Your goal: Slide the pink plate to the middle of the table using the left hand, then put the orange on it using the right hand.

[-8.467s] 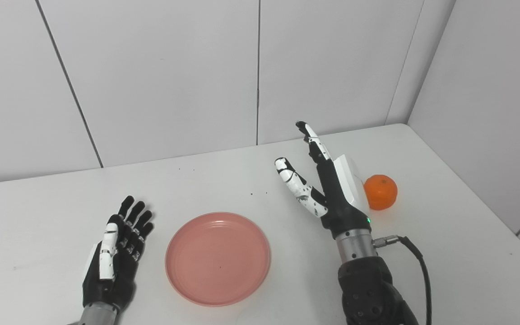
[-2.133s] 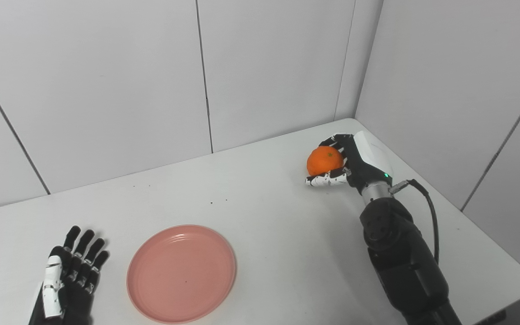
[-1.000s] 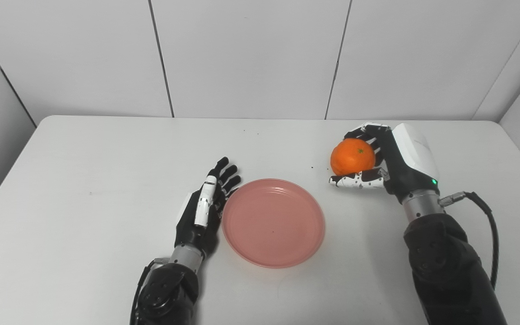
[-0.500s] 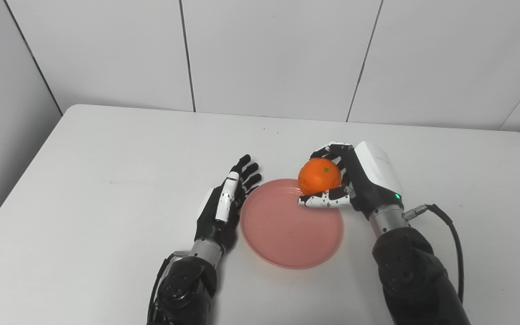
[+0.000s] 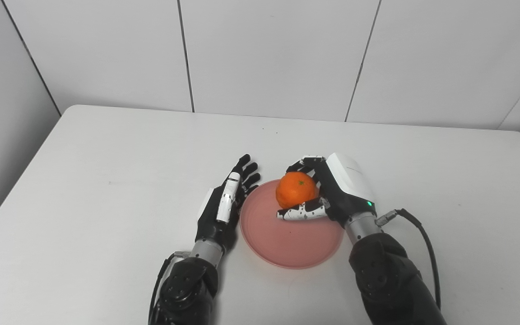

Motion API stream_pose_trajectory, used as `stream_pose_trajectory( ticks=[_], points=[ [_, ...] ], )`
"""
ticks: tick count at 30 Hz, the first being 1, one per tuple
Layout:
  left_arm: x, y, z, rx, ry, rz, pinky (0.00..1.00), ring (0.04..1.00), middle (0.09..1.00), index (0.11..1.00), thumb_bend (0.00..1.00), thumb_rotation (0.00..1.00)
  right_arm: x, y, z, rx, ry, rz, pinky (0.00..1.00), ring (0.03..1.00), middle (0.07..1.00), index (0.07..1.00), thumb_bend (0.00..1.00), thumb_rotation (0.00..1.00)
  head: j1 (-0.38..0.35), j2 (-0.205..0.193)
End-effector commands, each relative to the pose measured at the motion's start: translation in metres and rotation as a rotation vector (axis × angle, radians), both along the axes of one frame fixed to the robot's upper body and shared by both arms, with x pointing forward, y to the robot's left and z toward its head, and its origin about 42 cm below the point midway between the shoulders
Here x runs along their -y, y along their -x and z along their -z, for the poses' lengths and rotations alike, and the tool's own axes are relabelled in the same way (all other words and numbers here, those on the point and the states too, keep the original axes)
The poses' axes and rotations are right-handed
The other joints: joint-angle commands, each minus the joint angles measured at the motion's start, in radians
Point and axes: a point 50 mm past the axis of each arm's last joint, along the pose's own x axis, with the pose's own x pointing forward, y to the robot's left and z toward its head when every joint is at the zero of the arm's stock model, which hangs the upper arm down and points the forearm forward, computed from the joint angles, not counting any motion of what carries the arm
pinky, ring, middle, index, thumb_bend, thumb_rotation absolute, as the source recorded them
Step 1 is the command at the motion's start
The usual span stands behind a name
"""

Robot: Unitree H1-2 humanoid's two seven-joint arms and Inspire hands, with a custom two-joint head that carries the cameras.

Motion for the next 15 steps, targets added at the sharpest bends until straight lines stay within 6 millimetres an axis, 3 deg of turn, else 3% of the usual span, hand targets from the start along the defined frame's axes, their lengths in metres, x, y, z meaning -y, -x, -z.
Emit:
stream_pose_trajectory(
  ticks=[1,15],
  points=[
    [0.002,0.004,0.009,-0.040,-0.005,-0.021,0.92,0.931,0.943,0.927,0.37,1.00,-0.009,-0.004,-0.018,0.088,-0.001,-0.029,0.27,0.363,0.463,0.490,0.51,0.13,0.001,-0.001],
    [0.003,0.003,0.011,-0.027,0.002,-0.047,0.94,0.948,0.958,0.951,0.38,1.00,-0.019,-0.010,0.013,0.042,0.048,-0.060,0.19,0.276,0.376,0.490,0.51,0.13,0.000,0.000]
  ],
)
